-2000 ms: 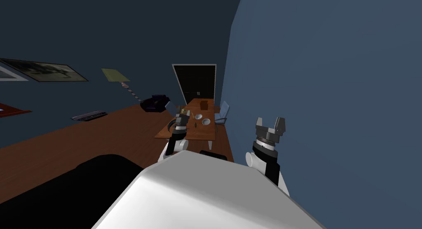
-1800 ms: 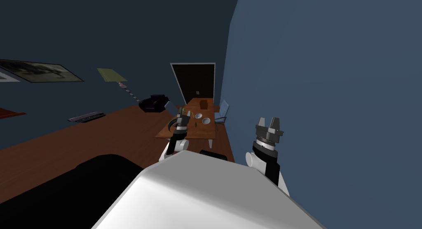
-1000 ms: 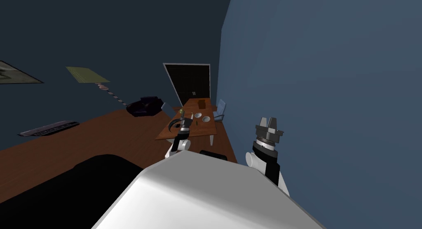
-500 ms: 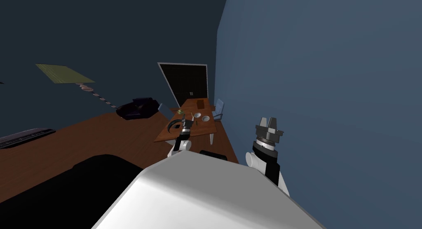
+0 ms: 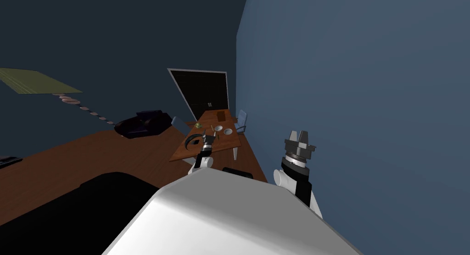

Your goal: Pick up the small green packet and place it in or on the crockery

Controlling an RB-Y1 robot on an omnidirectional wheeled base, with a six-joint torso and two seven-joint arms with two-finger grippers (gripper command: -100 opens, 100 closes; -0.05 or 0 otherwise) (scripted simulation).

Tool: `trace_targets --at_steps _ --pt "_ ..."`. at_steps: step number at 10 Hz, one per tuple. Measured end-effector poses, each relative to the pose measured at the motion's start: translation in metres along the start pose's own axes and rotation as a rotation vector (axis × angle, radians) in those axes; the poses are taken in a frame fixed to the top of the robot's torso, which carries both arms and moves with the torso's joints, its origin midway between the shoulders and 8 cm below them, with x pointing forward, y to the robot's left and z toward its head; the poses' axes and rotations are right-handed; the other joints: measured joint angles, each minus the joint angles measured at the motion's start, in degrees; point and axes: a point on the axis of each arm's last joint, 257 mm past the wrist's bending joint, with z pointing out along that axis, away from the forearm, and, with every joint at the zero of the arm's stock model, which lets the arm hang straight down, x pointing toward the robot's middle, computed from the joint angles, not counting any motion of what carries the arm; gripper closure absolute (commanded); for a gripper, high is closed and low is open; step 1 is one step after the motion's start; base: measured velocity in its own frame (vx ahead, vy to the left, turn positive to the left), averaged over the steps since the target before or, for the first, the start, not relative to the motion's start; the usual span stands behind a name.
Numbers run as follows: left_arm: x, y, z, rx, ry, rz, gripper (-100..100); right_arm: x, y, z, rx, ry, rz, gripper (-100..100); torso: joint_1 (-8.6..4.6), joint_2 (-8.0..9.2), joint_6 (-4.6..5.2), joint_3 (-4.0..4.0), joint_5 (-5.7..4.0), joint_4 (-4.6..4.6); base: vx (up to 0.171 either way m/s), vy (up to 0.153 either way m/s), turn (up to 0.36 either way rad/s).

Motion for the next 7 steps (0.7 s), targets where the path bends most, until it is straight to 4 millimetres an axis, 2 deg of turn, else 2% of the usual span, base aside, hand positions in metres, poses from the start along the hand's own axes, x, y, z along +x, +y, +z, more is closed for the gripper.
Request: trace_targets --at_steps 5,7 --pt "-0.047 0.018 -0.012 -0.005 -0.098 -0.135 -100 0.0 0.0 0.0 0.0 0.0 0.0 0 -0.04 -0.04 -0.04 -0.02 -0.01 -0.01 -0.042 0.042 -0.169" --pt "-0.064 0.023 -0.017 0.004 -0.135 -0.188 -100 0.0 0.0 0.0 0.0 0.0 0.0 0 -0.04 -0.07 -0.05 -0.03 -0.01 -0.01 -0.021 0.028 -0.033"
